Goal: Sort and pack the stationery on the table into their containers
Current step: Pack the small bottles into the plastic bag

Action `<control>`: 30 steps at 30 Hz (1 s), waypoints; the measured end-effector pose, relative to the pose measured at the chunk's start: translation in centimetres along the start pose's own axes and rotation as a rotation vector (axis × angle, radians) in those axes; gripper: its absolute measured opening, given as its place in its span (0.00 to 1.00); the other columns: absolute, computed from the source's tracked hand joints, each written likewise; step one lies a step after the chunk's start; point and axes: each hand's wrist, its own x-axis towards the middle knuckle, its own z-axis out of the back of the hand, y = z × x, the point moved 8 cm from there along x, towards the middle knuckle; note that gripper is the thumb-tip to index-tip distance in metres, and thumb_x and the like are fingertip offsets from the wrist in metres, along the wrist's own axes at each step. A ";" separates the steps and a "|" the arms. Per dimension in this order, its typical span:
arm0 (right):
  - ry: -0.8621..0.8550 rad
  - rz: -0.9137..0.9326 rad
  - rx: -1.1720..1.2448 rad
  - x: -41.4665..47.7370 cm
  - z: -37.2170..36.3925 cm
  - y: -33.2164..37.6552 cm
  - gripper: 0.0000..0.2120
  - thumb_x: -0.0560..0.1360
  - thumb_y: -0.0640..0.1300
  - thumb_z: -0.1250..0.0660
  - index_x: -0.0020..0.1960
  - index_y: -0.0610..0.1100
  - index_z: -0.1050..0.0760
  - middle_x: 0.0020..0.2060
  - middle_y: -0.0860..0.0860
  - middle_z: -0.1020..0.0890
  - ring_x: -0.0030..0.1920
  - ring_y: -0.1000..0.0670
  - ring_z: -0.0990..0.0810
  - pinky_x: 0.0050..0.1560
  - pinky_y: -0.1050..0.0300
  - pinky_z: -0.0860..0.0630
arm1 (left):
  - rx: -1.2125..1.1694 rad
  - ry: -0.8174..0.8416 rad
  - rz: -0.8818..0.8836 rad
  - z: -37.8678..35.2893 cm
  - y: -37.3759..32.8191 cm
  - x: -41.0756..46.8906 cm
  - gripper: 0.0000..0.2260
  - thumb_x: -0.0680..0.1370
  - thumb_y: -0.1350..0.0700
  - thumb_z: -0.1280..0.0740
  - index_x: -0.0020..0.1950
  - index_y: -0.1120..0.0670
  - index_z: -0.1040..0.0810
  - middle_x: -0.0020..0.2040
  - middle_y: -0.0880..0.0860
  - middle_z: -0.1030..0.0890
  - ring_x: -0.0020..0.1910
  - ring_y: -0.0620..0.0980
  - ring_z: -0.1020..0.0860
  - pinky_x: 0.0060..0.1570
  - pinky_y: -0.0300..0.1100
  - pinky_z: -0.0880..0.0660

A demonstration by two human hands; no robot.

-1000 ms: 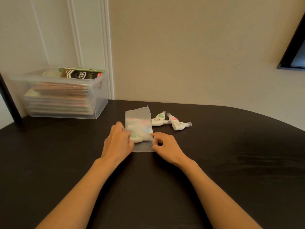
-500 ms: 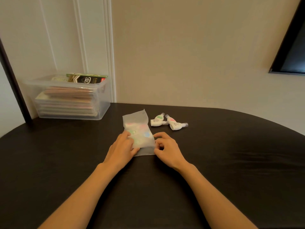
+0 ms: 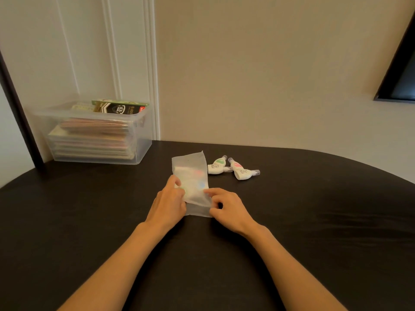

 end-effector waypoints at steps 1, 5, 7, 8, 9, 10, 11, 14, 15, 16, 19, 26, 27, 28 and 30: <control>0.003 -0.006 0.010 0.1 -0.1 -0.2 0.16 0.70 0.35 0.36 0.26 0.44 0.36 0.64 0.53 0.25 0.58 0.56 0.26 0.57 0.61 0.30 | -0.008 0.008 -0.005 0.0 0.0 0.2 0.13 0.77 0.63 0.39 0.33 0.58 0.34 0.60 0.51 0.32 0.40 0.48 0.28 0.39 0.39 0.33; -0.025 -0.034 0.114 0.3 0.5 -0.6 0.12 0.69 0.35 0.38 0.27 0.39 0.33 0.57 0.51 0.20 0.49 0.57 0.24 0.52 0.56 0.26 | -0.062 0.080 -0.065 0.2 -0.4 0.9 0.14 0.74 0.58 0.37 0.29 0.52 0.35 0.47 0.52 0.24 0.39 0.49 0.26 0.38 0.40 0.30; -0.040 -0.032 0.180 0.3 0.9 -0.4 0.14 0.70 0.39 0.40 0.26 0.45 0.31 0.53 0.50 0.19 0.50 0.55 0.23 0.51 0.55 0.26 | -0.101 0.042 -0.076 1.0 -0.5 1.2 0.16 0.74 0.50 0.37 0.27 0.52 0.33 0.34 0.51 0.26 0.32 0.47 0.29 0.32 0.39 0.34; -0.053 -0.033 0.218 0.4 1.1 -0.3 0.14 0.69 0.42 0.41 0.25 0.50 0.30 0.51 0.50 0.18 0.50 0.54 0.23 0.52 0.56 0.26 | -0.132 -0.005 -0.072 1.6 -0.7 1.4 0.19 0.76 0.49 0.38 0.27 0.53 0.33 0.29 0.50 0.28 0.29 0.46 0.31 0.30 0.38 0.37; -0.076 -0.036 0.268 0.4 1.3 -0.2 0.15 0.68 0.44 0.43 0.25 0.55 0.30 0.49 0.50 0.18 0.50 0.54 0.22 0.52 0.57 0.27 | -0.176 -0.064 -0.043 2.2 -0.7 1.6 0.20 0.78 0.49 0.40 0.27 0.53 0.34 0.27 0.50 0.30 0.27 0.46 0.32 0.29 0.38 0.39; -0.109 -0.046 0.329 0.6 1.6 -0.4 0.16 0.68 0.43 0.42 0.25 0.57 0.28 0.46 0.51 0.17 0.49 0.55 0.21 0.53 0.58 0.26 | -0.218 -0.126 0.006 2.7 -0.4 2.0 0.20 0.80 0.50 0.42 0.28 0.55 0.33 0.28 0.52 0.29 0.27 0.46 0.32 0.29 0.39 0.39; -0.157 -0.066 0.399 1.4 1.9 -0.8 0.17 0.70 0.40 0.41 0.26 0.54 0.25 0.43 0.51 0.17 0.47 0.56 0.21 0.53 0.58 0.26 | -0.239 -0.176 0.065 3.0 0.1 2.7 0.19 0.81 0.52 0.45 0.31 0.56 0.32 0.31 0.54 0.28 0.29 0.47 0.32 0.30 0.41 0.39; -0.266 -0.234 0.476 4.1 2.4 -2.2 0.12 0.75 0.34 0.40 0.39 0.39 0.20 0.44 0.47 0.18 0.45 0.55 0.22 0.57 0.52 0.25 | -0.091 -0.148 0.118 1.9 0.6 4.9 0.11 0.81 0.57 0.48 0.46 0.56 0.27 0.49 0.56 0.25 0.46 0.51 0.28 0.41 0.42 0.34; -0.256 -0.270 0.435 5.0 2.4 -2.1 0.11 0.77 0.35 0.42 0.44 0.40 0.20 0.48 0.47 0.19 0.47 0.54 0.23 0.59 0.52 0.25 | -0.037 -0.102 0.109 1.1 0.8 5.7 0.11 0.81 0.58 0.47 0.54 0.57 0.27 0.55 0.55 0.26 0.52 0.52 0.29 0.47 0.42 0.33; -0.237 -0.261 0.371 6.0 2.3 -1.8 0.11 0.78 0.36 0.43 0.49 0.40 0.21 0.51 0.48 0.20 0.51 0.52 0.23 0.59 0.55 0.26 | 0.002 -0.052 0.100 0.3 1.1 6.4 0.12 0.82 0.59 0.47 0.59 0.57 0.27 0.60 0.55 0.27 0.57 0.52 0.29 0.51 0.43 0.32; -0.169 -0.145 0.140 8.5 1.5 -0.3 0.15 0.79 0.35 0.45 0.61 0.38 0.25 0.59 0.46 0.23 0.59 0.50 0.26 0.58 0.61 0.31 | 0.091 0.002 0.088 -1.4 2.1 7.8 0.12 0.81 0.60 0.46 0.59 0.58 0.26 0.60 0.55 0.28 0.58 0.54 0.30 0.55 0.45 0.32; -0.054 -0.021 -0.203 11.4 -2.0 -0.2 0.11 0.78 0.36 0.43 0.53 0.37 0.23 0.53 0.44 0.25 0.53 0.46 0.29 0.54 0.57 0.33 | 0.166 -0.022 0.017 -2.8 3.1 8.4 0.12 0.82 0.56 0.47 0.55 0.56 0.25 0.55 0.53 0.26 0.54 0.51 0.28 0.50 0.41 0.32; -0.059 -0.021 -0.199 11.6 -2.0 -0.2 0.11 0.78 0.36 0.44 0.51 0.36 0.23 0.52 0.43 0.24 0.52 0.46 0.29 0.55 0.55 0.32 | 0.171 -0.026 0.018 -2.8 3.1 8.5 0.12 0.82 0.56 0.47 0.54 0.56 0.24 0.55 0.53 0.26 0.53 0.51 0.28 0.49 0.41 0.33; -0.055 -0.026 -0.179 11.8 -2.1 -0.4 0.12 0.78 0.36 0.45 0.50 0.35 0.23 0.51 0.42 0.23 0.51 0.46 0.28 0.56 0.52 0.32 | 0.172 -0.026 0.023 -2.8 3.2 8.6 0.12 0.82 0.56 0.47 0.54 0.56 0.24 0.54 0.53 0.26 0.53 0.51 0.27 0.48 0.40 0.34; -0.023 -0.040 -0.147 12.2 -2.5 -0.7 0.14 0.78 0.36 0.46 0.52 0.36 0.22 0.52 0.42 0.23 0.53 0.46 0.27 0.57 0.52 0.31 | 0.165 -0.019 0.037 -2.9 3.3 8.9 0.13 0.81 0.56 0.47 0.54 0.57 0.23 0.55 0.54 0.26 0.52 0.51 0.27 0.45 0.40 0.36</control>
